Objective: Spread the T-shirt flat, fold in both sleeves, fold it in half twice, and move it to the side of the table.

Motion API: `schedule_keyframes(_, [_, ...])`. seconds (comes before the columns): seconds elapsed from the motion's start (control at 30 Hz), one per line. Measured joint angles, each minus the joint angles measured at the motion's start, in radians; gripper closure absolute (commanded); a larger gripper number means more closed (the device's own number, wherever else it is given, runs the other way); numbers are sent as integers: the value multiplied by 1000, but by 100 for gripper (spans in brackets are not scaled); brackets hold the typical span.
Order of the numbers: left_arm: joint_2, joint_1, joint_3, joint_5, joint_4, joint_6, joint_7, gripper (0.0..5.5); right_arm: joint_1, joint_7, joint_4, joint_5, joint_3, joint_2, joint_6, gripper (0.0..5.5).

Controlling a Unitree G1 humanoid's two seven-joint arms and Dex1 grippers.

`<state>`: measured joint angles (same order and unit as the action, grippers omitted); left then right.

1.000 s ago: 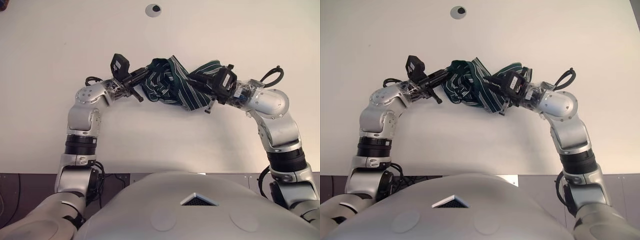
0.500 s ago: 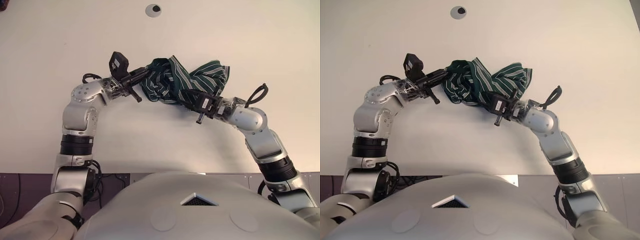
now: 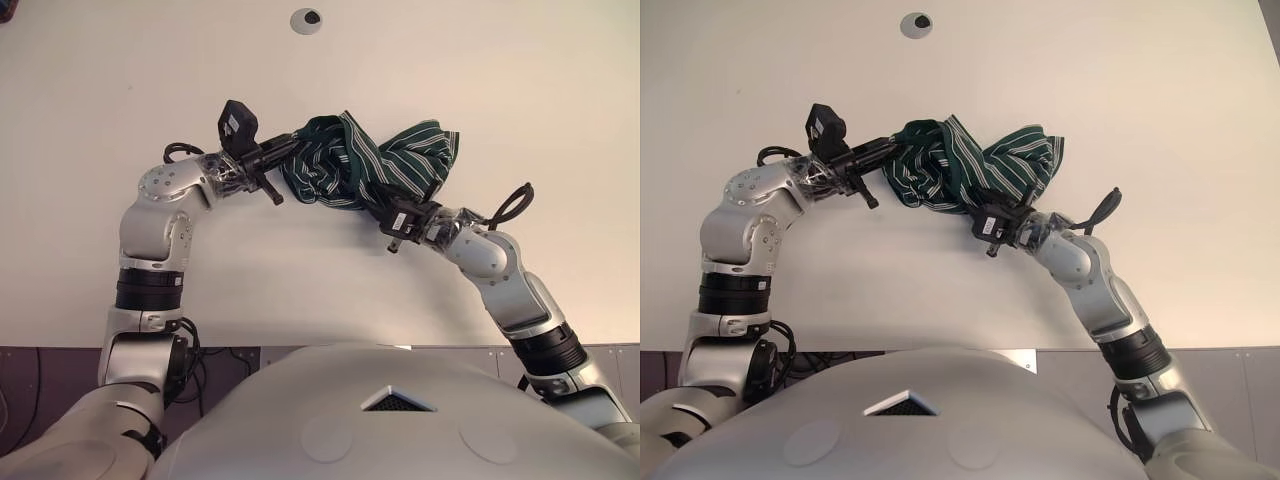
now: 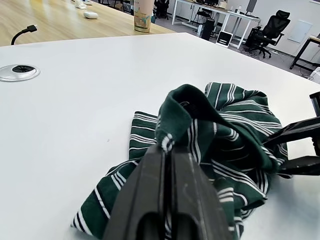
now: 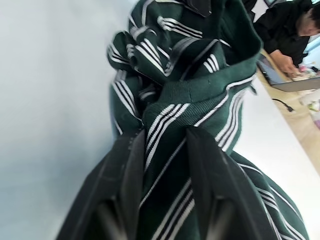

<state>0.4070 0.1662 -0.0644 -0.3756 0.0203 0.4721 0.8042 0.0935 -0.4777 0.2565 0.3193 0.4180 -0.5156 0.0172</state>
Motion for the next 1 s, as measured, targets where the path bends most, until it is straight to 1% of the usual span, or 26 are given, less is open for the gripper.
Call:
schedule_keyframes(0.07, [-1,-1,0,0,2,0,-6,550,-4,12,-1,3,-13,0,17,490])
schedule_keyframes(0.17, [-4,-4,0,0,4,0,-14,550,-21,14,-3,-5,-20,1,25,549])
schedule_keyframes(0.3, [-19,-9,0,0,12,-3,-31,550,-39,-3,-1,-85,-39,38,46,549])
schedule_keyframes(0.43, [-22,-11,3,-1,23,-12,-40,550,-84,-56,-13,-187,-98,37,44,549])
schedule_keyframes(0.63, [-18,13,43,-23,78,-17,-51,550,-216,-139,-71,-361,-189,40,-53,549])
schedule_keyframes(0.73, [20,95,76,-38,96,-17,-48,550,-350,-169,-125,-463,-257,71,-136,549])
schedule_keyframes(0.83, [77,256,108,-36,52,-31,-21,550,-542,-197,-219,-539,-309,77,-217,549])
schedule_keyframes(0.9, [115,390,107,-16,-42,-56,17,550,-686,-213,-325,-575,-341,78,-269,549])
schedule_keyframes(1.0, [143,549,81,39,-216,-131,77,550,-842,-235,-479,-616,-378,87,-320,549])
